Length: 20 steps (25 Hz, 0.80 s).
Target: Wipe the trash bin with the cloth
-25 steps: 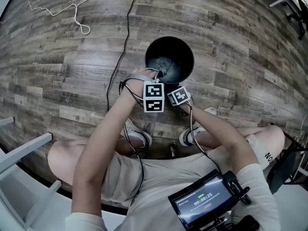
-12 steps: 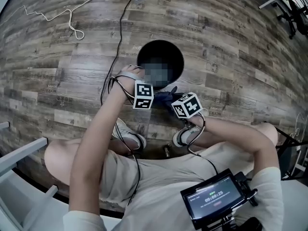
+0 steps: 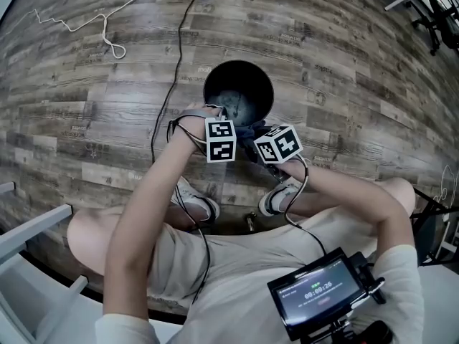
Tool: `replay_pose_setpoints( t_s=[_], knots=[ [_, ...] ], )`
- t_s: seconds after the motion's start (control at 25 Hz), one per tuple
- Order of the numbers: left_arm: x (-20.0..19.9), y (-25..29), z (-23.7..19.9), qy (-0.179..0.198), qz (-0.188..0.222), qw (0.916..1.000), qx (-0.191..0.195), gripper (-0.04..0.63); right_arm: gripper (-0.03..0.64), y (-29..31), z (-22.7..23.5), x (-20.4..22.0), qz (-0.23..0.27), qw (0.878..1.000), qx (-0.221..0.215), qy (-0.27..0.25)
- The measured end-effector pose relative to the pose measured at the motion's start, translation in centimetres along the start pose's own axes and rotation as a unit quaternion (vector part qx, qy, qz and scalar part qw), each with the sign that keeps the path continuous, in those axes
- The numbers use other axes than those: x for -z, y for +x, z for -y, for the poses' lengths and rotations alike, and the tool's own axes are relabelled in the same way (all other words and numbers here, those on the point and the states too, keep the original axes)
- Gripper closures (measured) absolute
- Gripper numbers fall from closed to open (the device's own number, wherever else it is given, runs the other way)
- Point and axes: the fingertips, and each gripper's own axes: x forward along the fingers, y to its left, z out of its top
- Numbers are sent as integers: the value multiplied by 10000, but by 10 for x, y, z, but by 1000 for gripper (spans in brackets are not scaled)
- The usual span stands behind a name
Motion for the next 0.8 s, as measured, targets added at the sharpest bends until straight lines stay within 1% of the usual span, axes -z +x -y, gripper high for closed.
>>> replay_pose_setpoints(
  t_s=[0.12, 0.28, 0.44, 0.6, 0.8],
  knots=[
    [-3, -2, 3, -42, 109, 9999, 77, 491, 541, 13, 9, 11, -103, 9999, 70, -28],
    [-4, -1, 3, 3, 91, 9999, 44, 493, 541, 40, 27, 29, -279, 9994, 198, 9],
    [-6, -1, 2, -57, 92, 9999, 4, 492, 541, 71, 48, 47, -453, 9977, 489, -72],
    [-8, -1, 1, -67, 117, 9999, -24, 493, 541, 107, 70, 70, -561, 9952, 798, 21],
    [-9, 0, -1, -170, 110, 9997, -99, 492, 541, 146, 97, 96, -854, 9879, 1181, -529]
  ],
)
